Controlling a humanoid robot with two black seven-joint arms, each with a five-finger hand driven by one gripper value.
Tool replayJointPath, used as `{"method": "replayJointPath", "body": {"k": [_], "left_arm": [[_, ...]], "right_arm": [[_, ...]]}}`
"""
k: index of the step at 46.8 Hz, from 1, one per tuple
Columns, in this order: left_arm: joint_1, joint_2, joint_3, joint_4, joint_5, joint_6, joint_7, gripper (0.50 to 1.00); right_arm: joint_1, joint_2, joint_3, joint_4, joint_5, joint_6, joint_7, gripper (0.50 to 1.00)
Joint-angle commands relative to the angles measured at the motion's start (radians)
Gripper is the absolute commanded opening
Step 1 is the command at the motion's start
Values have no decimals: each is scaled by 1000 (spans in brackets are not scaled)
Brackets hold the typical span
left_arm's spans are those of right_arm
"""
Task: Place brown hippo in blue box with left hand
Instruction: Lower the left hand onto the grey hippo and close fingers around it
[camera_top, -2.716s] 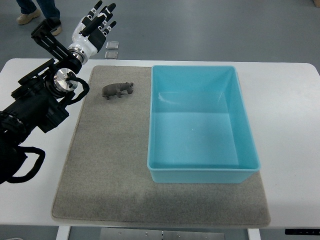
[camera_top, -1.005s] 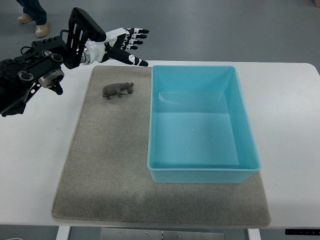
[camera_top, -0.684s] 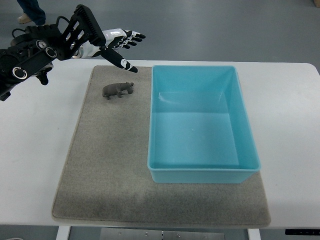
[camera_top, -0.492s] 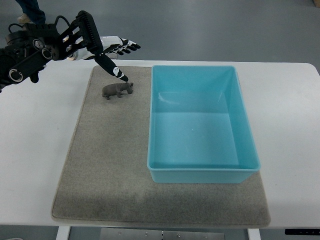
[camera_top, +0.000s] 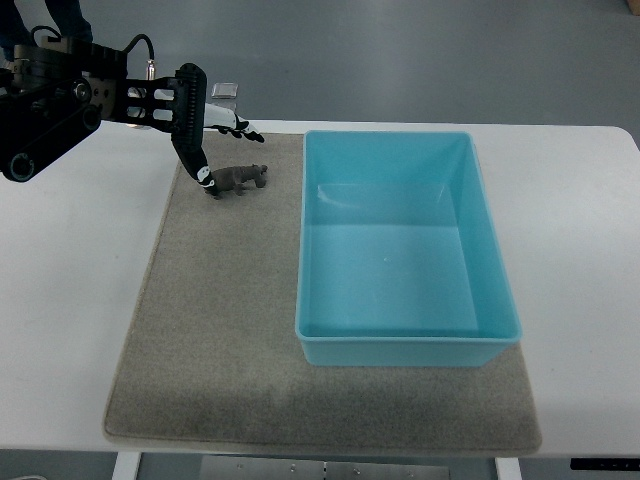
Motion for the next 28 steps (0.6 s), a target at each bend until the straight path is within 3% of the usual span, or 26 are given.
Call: {"method": "replayJointPath", "body": {"k": [1, 16, 28], "left_arm": [[13, -33, 4, 13, 2, 48, 5, 996], [48, -71, 1, 102, -4, 67, 43, 996], [59, -96, -2, 105, -16, 71, 49, 996]], "right_arm": [[1, 0, 0, 0, 0, 0, 0, 936], [0, 0, 0, 0, 0, 0, 0, 936], [1, 0, 0, 0, 0, 0, 0, 936]]}}
